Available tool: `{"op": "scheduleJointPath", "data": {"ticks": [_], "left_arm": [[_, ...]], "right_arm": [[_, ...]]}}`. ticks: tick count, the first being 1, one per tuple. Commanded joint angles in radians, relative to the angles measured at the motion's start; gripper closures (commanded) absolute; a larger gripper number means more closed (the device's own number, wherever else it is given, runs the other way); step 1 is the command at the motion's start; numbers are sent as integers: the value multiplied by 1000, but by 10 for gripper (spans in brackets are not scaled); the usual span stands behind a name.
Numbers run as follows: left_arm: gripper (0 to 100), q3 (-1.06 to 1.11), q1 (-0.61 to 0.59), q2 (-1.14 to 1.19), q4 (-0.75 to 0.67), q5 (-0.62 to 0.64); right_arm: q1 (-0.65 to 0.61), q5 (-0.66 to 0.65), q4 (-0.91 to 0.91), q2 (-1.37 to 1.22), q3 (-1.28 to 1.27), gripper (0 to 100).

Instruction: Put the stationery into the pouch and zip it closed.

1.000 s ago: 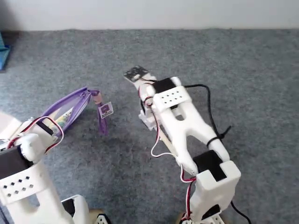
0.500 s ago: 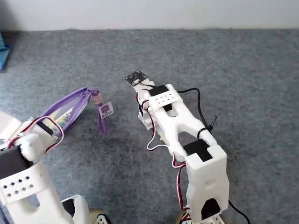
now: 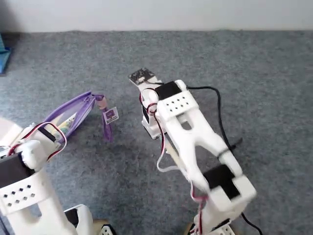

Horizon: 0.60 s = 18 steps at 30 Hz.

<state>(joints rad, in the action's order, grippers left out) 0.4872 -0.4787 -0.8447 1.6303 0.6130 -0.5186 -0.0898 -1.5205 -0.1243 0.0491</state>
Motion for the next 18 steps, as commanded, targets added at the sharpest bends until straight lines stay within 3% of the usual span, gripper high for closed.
{"op": "scheduleJointPath", "data": {"ticks": [1, 4, 8, 18], "left_arm": [[988, -4, -2, -5, -18, 11], [988, -4, -2, -5, -20, 11], [988, -4, -2, -5, -20, 11], [988, -4, 0, -5, -20, 11]], "right_arm": [[-42, 74, -38, 248, 41, 991], [-120, 117, 38, 444, 41, 991], [-216, 218, 280, 641, 35, 991], [-409, 236, 828, 690, 35, 991]]}}
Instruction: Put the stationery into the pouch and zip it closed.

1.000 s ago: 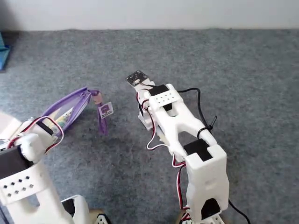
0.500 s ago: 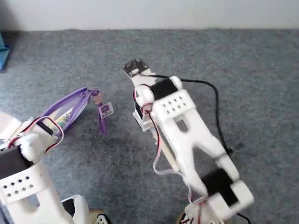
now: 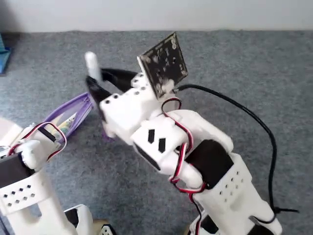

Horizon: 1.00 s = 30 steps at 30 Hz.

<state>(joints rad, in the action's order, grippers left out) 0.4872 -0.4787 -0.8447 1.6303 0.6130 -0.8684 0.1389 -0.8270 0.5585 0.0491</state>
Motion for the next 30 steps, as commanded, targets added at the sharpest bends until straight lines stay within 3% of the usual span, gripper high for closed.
{"op": "scheduleJointPath", "data": {"ticks": [1, 10, 15, 26, 30], "left_arm": [[988, -4, 0, -5, -20, 11], [988, -4, 0, -5, -20, 11], [988, -4, -2, -5, -20, 11], [988, -4, -2, -5, -21, 11], [988, -4, 2, -5, -21, 11]], "right_arm": [[-84, 6, 168, -8, 35, 991], [-124, 2, 447, -240, 35, 991], [-119, -98, 538, -331, -38, 991], [-101, -147, 638, -42, -528, 985], [-101, -147, 556, 18, -568, 884]]}}
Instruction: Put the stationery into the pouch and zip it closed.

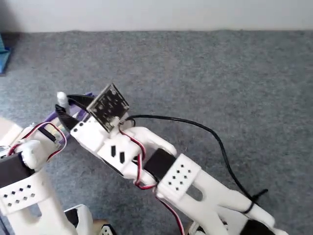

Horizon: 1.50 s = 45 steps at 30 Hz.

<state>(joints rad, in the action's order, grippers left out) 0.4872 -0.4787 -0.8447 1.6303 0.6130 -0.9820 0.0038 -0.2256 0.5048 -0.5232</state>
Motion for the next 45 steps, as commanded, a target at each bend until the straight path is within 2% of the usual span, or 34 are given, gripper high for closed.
{"op": "scheduleJointPath", "data": {"ticks": [1, 4, 8, 15, 18, 20, 25, 34, 40, 45], "left_arm": [[988, -4, 2, -5, -21, 11], [988, -4, 2, 0, -21, 11], [988, -4, 2, 0, -21, 11], [988, -4, 2, -3, -21, 11], [988, -4, 2, -3, -21, 11], [988, -4, 2, -3, -21, 11], [988, -4, 2, -5, -21, 11], [988, -4, 0, -5, -21, 11], [988, -4, -2, -5, -21, 11], [988, -4, -2, -5, -21, 11]], "right_arm": [[12, -12, -67, 76, 11, 842], [12, -8, -127, 70, 72, 765], [22, -8, -199, 79, 147, 764], [191, -5, -513, 70, 203, 764], [217, -5, -601, 58, 143, 764], [199, -8, -584, 47, 95, 763], [168, -17, -404, -27, 41, 764], [166, -112, -182, -214, 43, 773], [170, -112, -131, -223, 43, 927], [170, -114, -81, -223, 43, 991]]}}
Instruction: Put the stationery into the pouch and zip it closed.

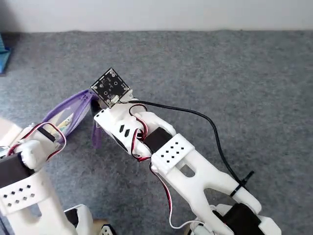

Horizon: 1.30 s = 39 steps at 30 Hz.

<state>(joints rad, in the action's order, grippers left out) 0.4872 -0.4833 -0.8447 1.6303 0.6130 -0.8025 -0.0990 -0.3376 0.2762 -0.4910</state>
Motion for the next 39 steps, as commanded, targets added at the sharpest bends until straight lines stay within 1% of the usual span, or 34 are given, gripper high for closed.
{"op": "scheduleJointPath", "data": {"ticks": [1, 3, 7, 12, 14, 17, 18, 24, 31, 36, 39], "left_arm": [[988, -4, 3, -5, -21, 11], [988, -4, 3, -5, -21, 11], [988, -4, 3, -5, -20, 11], [988, -4, 3, -5, -20, 11], [988, -4, 3, -5, -20, 11], [988, -4, 3, -5, -20, 11], [988, -4, 3, -5, -20, 11], [988, -4, 3, -5, -20, 11], [988, -4, 3, -5, -20, 11], [988, -4, 3, -5, -20, 11], [988, -4, 3, -5, -20, 11]], "right_arm": [[-8, -11, 30, 5, 11, 990], [2, -15, 28, 7, 8, 990], [27, -84, 28, 7, 8, 990], [33, -92, 28, 1, 6, 983], [33, -92, 27, -4, 5, 937], [21, -89, 27, -5, 5, 842], [16, -91, 27, -5, 5, 827], [18, -92, 27, -38, 9, 861], [5, -91, 30, -77, 28, 864], [22, -94, 28, -67, 35, 868], [28, -94, 28, -67, 38, 925]]}}
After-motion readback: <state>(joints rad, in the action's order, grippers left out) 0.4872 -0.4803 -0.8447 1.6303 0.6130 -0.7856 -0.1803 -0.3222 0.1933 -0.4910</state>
